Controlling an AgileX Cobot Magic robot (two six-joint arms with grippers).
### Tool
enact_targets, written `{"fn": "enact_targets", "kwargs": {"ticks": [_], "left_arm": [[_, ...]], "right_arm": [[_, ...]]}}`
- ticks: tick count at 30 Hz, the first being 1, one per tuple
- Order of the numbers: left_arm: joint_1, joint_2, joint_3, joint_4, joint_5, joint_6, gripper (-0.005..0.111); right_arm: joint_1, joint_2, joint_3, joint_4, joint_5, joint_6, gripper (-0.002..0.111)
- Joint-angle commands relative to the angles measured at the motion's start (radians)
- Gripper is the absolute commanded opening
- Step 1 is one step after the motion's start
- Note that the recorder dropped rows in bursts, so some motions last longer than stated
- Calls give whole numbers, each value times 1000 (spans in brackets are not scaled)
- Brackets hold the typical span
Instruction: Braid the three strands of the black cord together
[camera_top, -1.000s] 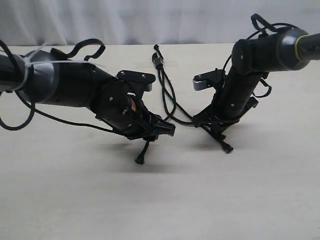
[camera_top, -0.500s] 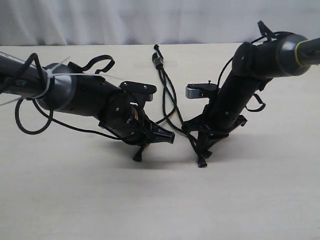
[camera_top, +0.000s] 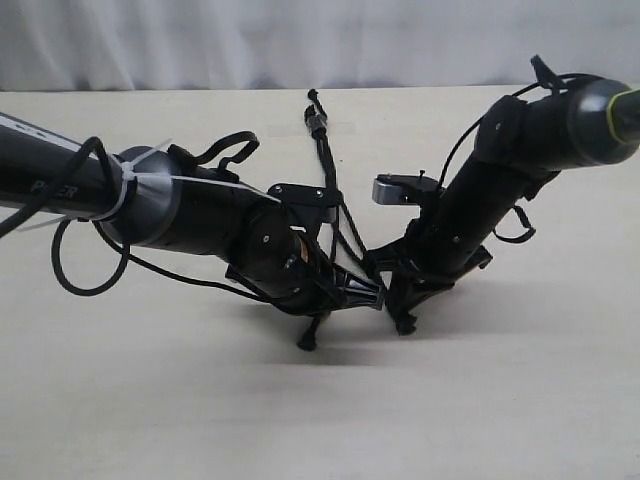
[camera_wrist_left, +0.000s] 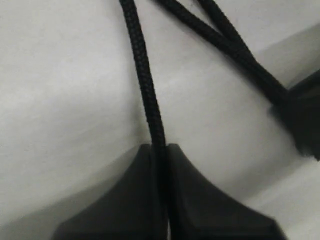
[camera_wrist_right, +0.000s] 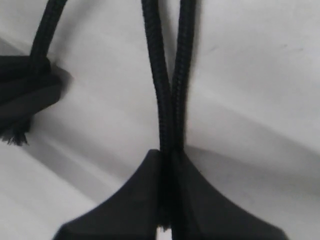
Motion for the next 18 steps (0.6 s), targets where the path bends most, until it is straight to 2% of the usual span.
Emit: {"fn": "enact_targets", "kwargs": {"ticks": [1, 11, 18], "left_arm": [[-10, 25, 13, -16, 57, -5, 0], [-10, 25, 13, -18, 59, -5, 0], [-10, 25, 13, -18, 69, -5, 0]], "right_arm": [[-19, -72, 5, 6, -24, -17, 4], [-75, -46, 5, -29, -108, -10, 4], [-69, 31, 15, 23, -19, -34, 4]]}}
